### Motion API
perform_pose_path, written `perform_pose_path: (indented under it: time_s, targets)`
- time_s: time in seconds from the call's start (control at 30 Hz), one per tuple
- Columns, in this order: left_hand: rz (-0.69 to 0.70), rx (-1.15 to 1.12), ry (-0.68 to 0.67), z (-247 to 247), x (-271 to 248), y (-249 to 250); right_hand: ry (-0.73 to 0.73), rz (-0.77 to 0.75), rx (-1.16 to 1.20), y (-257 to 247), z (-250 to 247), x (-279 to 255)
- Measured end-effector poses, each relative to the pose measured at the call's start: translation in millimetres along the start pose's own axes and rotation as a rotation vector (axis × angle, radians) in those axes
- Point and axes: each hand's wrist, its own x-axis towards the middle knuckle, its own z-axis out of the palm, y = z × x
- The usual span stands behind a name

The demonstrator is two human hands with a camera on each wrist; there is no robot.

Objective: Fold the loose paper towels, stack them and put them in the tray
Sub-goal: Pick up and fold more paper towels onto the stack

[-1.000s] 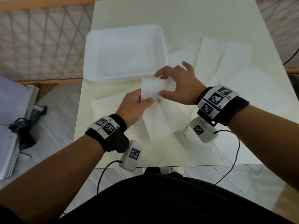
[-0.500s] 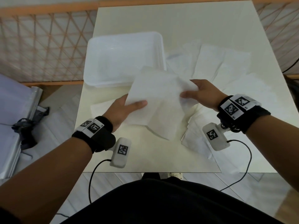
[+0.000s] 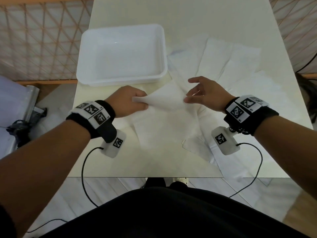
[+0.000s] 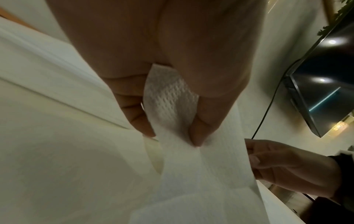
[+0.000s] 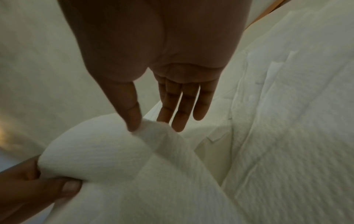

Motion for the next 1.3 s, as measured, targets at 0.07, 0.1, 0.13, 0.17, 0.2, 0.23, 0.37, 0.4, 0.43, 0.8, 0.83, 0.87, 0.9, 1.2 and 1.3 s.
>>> perform_pose_path:
  time_s: [0.07, 0.1, 0.13, 0.17, 0.2, 0.23, 0.37, 0.4, 0.43, 0.8, 0.83, 0.87, 0.9, 1.2, 1.3]
  targets:
    - [-0.002, 0.025, 0.012, -1, 4, 3, -0.021, -0.018, -0.025, 1, -3, 2]
    - [0.008, 0.037, 0.019, -1, 5, 5, -0.039, -0.032, -0.026, 3, -4, 2]
    - [0.021, 0.051, 0.028, 1, 6, 7, -0.051, -0.047, -0.026, 5, -5, 3]
    - [0.038, 0.061, 0.052, 5, 7, 8, -0.051, -0.057, -0.026, 8, -6, 3]
    - [0.055, 0.065, 0.093, 8, 7, 8, -0.042, -0.063, -0.028, 11, -7, 3]
    - [0.069, 0.061, 0.150, 12, 6, 8, -0.030, -0.066, -0.026, 14, -8, 2]
    - [0.139, 0.038, 0.287, 31, 1, 3, 0.007, -0.032, 0.048, 29, -15, 0]
    - [0.171, 0.036, 0.299, 36, -2, 0, 0.000, -0.035, 0.049, 32, -17, -2]
    - [0.210, 0.041, 0.310, 42, -5, -3, -0.010, -0.046, 0.026, 34, -18, -3]
    - [0.128, -0.030, 0.365, 69, -33, -12, -0.103, -0.168, -0.140, 47, -13, -18]
    - [0.084, -0.066, 0.396, 65, -34, -10, -0.095, -0.164, -0.116, 43, -11, -18]
    - [0.058, -0.086, 0.422, 59, -35, -7, -0.085, -0.161, -0.094, 39, -9, -17]
    - [0.040, -0.107, 0.445, 54, -35, -4, -0.070, -0.161, -0.071, 36, -8, -15]
    - [-0.224, -0.500, 0.279, 57, -28, -8, 0.041, -0.092, 0.146, 31, -3, -4]
    - [-0.219, -0.387, 0.306, 64, -28, -12, -0.009, -0.075, 0.136, 35, -6, -6]
